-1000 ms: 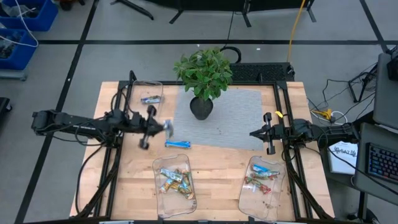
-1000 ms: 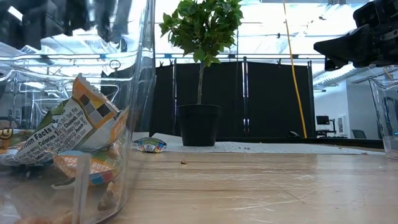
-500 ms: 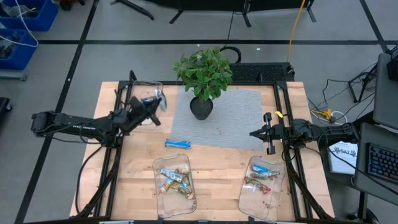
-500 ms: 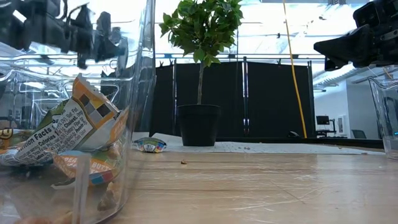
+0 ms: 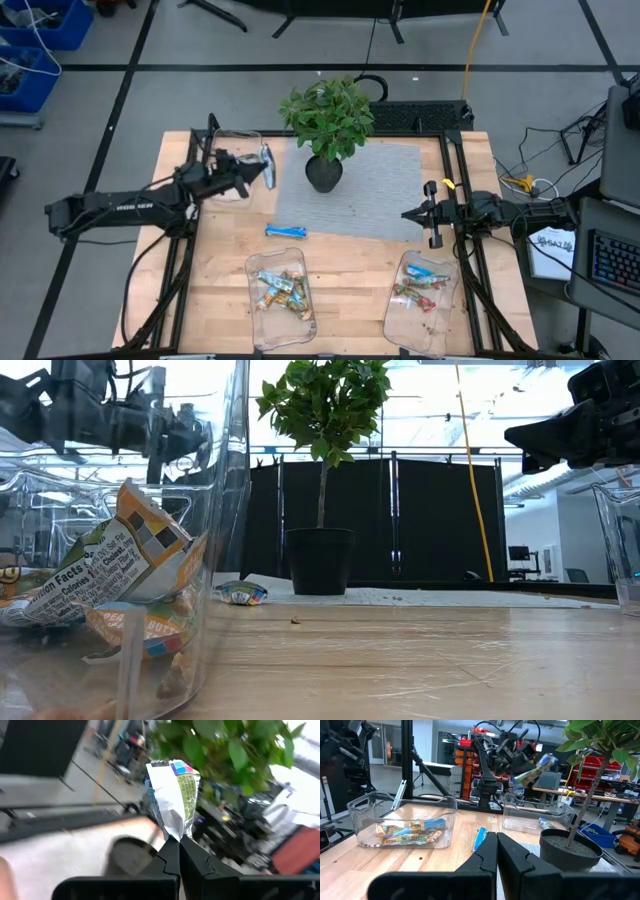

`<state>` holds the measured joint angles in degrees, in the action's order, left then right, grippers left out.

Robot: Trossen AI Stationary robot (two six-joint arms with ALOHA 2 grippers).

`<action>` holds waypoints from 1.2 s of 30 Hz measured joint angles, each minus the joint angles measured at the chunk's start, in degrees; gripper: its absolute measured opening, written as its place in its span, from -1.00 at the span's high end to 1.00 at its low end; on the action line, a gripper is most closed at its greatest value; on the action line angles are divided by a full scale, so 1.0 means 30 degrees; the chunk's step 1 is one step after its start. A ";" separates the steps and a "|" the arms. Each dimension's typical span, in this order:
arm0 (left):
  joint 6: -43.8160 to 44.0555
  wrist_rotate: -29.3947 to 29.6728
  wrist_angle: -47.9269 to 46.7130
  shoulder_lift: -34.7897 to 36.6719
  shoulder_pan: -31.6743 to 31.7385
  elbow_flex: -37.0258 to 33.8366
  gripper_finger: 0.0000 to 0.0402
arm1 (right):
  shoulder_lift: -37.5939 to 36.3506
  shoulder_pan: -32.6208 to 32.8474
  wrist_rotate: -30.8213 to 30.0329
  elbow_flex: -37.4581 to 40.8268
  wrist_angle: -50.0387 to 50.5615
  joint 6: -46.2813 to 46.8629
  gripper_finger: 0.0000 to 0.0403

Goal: Pick and place Granola Bars by type
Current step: Put the blue granola bar into the top transparent bin

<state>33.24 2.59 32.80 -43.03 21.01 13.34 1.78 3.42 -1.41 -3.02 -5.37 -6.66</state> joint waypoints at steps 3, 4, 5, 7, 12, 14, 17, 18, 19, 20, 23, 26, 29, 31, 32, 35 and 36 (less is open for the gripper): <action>-0.1217 -0.0032 0.0079 0.0258 0.1434 -0.0004 0.99 | 0.0007 0.0000 0.0000 0.0001 0.0004 0.0000 1.00; -0.1622 -0.0022 0.0057 0.0416 0.1935 -0.0004 0.99 | 0.0003 0.0000 0.0000 0.0000 0.0000 0.0000 1.00; -0.1977 -0.0022 -0.0036 0.0579 0.2425 -0.0002 0.99 | 0.0007 0.0000 0.0000 0.0004 0.0002 0.0000 1.00; -0.2620 -0.0029 -0.0545 0.0937 0.3408 0.0000 0.99 | 0.0007 0.0000 0.0000 -0.0003 0.0007 -0.0004 1.00; -0.1682 -0.0080 -0.5109 0.1850 0.5963 0.0015 0.99 | 0.0007 0.0000 0.0000 0.0004 0.0007 0.0000 1.00; -0.1414 0.0321 -0.7613 0.1907 0.6795 0.0015 0.99 | 0.0007 0.0000 0.0000 -0.0003 0.0007 0.0000 1.00; -0.0840 0.1911 -1.0304 0.1894 0.7640 0.0007 0.99 | 0.0007 0.0000 0.0000 0.0000 0.0005 -0.0003 1.00; -0.0840 0.2243 -1.0751 0.1900 0.7812 0.0007 0.99 | 0.0007 0.0000 0.0000 0.0001 0.0007 0.0000 1.00; -0.0900 0.2315 -1.1035 0.1902 0.7925 0.0007 1.00 | 0.0007 0.0000 0.0000 0.0001 0.0007 0.0000 1.00; -0.0924 0.2294 -1.1208 0.1902 0.7984 0.0007 1.00 | 0.0007 0.0000 0.0000 -0.0003 0.0007 -0.0004 1.00; -0.1195 0.1901 -1.1569 0.1888 0.7987 0.0007 1.00 | 0.0007 0.0000 0.0000 0.0004 0.0007 -0.0006 1.00; -0.1441 0.1799 -1.2445 0.1887 0.7987 0.0007 1.00 | 0.0007 0.0000 0.0000 -0.0002 0.0007 0.0000 1.00; -0.1569 0.2385 -1.3297 0.1887 0.7987 0.0007 1.00 | 0.0005 0.0000 0.0000 -0.0001 0.0007 -0.0002 1.00; -0.2122 0.2973 -1.3380 0.1887 0.7987 0.0007 1.00 | 0.0007 0.0000 0.0000 -0.0002 0.0007 -0.0001 1.00; -0.2601 0.3235 -1.3288 0.1887 0.7987 0.0007 1.00 | 0.0001 0.0000 0.0000 -0.0002 0.0001 0.0000 1.00; -0.4175 0.4453 -1.2751 0.1887 0.7915 0.0007 1.00 | 0.0007 0.0000 0.0000 0.0004 0.0007 0.0000 1.00; -0.4711 0.5021 -1.2469 0.1887 0.7804 0.0007 1.00 | 0.0007 0.0000 0.0000 -0.0001 0.0005 0.0000 1.00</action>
<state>19.11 17.65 -4.61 -37.36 44.42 13.37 1.80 3.42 -1.41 -3.02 -5.35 -6.66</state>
